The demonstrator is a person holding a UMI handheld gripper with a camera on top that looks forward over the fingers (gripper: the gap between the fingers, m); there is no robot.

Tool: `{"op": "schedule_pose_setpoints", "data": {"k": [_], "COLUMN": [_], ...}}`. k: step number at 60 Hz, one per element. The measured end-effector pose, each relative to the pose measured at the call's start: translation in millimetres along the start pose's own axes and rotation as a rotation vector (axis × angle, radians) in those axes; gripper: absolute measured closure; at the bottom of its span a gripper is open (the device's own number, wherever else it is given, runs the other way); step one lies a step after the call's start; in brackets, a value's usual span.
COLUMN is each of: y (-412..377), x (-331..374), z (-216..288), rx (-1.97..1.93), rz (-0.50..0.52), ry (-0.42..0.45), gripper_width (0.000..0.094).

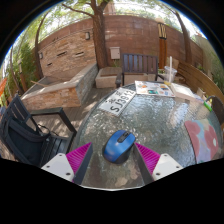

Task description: Arrange mouse

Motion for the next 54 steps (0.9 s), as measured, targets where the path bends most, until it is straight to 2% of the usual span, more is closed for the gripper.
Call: {"op": "schedule_pose_setpoints", "data": {"k": [9,13,16,26,31,37,44,51,54], "y": [0,1,7,10,11,14,34,101,141], "x": [-24,-29,-32,-30,-27,0,65,129,145], "z": [15,17,17,19,23,48,110,165,175], "rx": [-0.004,0.001,0.019,-0.023,0.002,0.032,0.030,-0.008,-0.013], "rz": [-0.027,-0.059,-0.097,-0.067,-0.036,0.037,0.137,0.151,0.125], "ry": [-0.014,-0.033,-0.037,-0.041,-0.041,0.035,0.206,0.372,0.396], "gripper_width": [0.0142,0.0245,0.0395,0.0543,0.0580,0.0580,0.0583,0.0584,0.0584]}}
Point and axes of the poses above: the point between the fingertips, and its own axes, seen from behind it with the camera up: y to the right, z up, x backward, against the way the camera looks, the point moved 9 cm from there along x, backward, against the way the camera looks, and after that the axes turned 3 degrees about x, right-handed, at the moved point
